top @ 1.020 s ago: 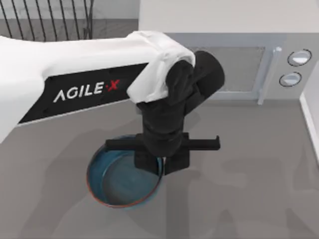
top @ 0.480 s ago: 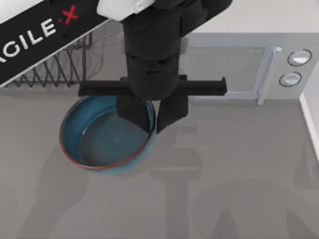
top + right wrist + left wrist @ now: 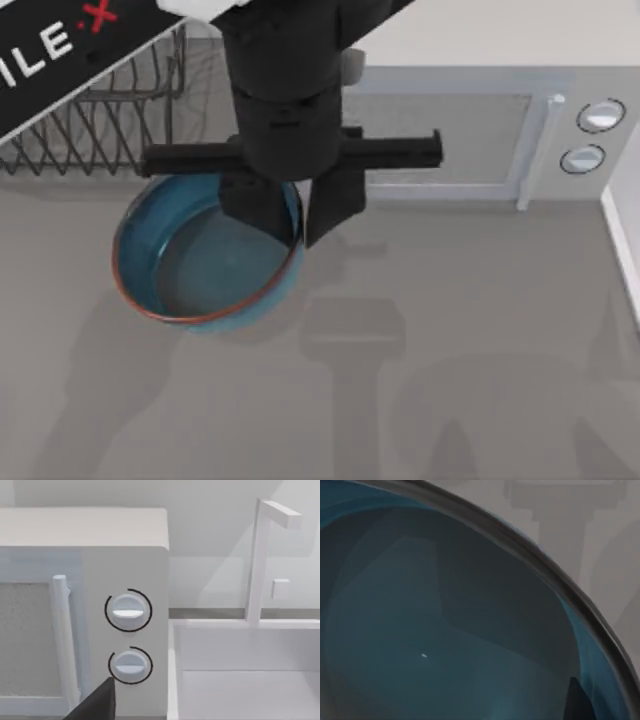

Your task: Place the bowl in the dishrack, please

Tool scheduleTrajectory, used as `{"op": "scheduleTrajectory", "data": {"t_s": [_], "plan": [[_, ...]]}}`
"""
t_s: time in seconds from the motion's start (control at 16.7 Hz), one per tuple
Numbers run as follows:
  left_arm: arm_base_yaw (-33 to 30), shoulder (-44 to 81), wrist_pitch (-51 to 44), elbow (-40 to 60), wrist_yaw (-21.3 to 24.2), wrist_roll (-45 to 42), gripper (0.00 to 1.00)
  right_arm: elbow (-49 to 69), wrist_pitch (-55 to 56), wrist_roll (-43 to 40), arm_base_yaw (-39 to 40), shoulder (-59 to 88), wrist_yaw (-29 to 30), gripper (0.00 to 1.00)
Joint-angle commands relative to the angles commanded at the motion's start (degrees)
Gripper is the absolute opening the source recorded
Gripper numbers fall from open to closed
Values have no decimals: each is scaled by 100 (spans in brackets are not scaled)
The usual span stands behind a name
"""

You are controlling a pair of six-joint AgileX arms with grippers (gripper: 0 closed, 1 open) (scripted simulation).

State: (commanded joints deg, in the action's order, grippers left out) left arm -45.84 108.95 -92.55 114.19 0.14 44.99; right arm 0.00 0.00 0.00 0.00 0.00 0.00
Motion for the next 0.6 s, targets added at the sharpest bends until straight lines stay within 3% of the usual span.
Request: {"op": "scheduleTrajectory", "data": {"t_s": [0.24, 0.6], "plan": [[943, -667, 1080, -337, 51, -591, 0, 0, 0, 0, 0, 0, 0, 100], [2999, -2245, 3966, -1644, 267, -2051, 0, 0, 0, 0, 0, 0, 0, 100]]}}
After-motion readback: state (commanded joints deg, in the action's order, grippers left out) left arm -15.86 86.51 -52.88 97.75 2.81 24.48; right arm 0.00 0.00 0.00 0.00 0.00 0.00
